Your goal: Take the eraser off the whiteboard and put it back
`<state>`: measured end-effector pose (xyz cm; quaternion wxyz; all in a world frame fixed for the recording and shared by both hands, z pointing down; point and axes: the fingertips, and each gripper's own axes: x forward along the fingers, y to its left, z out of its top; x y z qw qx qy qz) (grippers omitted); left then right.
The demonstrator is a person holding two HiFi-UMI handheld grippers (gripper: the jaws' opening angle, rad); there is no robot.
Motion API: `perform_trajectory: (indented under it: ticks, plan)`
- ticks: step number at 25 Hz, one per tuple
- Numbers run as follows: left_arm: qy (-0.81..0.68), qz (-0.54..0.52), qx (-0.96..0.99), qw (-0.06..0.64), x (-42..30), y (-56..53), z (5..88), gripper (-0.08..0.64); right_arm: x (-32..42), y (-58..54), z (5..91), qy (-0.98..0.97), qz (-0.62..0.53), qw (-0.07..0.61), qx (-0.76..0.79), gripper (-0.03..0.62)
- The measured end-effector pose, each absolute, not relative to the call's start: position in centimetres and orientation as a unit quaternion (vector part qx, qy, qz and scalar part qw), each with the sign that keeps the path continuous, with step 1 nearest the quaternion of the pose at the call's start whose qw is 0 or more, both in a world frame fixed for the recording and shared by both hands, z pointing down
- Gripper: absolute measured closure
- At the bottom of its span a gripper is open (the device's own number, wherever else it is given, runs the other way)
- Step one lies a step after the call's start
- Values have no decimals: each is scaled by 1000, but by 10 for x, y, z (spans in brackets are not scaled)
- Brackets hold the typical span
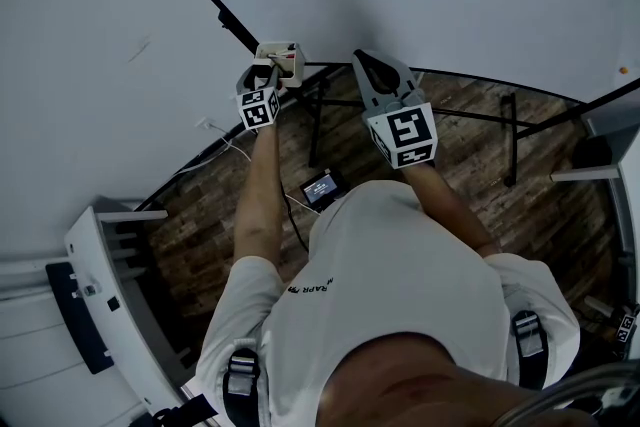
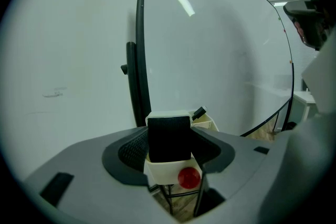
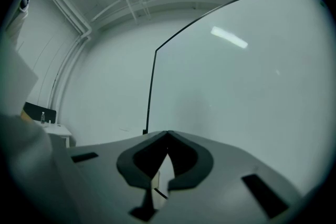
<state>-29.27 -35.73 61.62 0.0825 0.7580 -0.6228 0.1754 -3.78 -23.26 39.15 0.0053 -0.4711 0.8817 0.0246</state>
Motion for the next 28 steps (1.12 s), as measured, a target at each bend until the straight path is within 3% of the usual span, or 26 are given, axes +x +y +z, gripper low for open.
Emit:
perform_trajectory:
  ticks: [14, 28]
  plan:
    - [-615, 203, 755, 100, -291, -359, 628, 321, -40, -234, 392, 887, 15, 7, -462, 580]
    - [-631, 157, 753, 95, -295, -351, 611, 293, -42, -238, 395, 889, 12, 7, -458, 580]
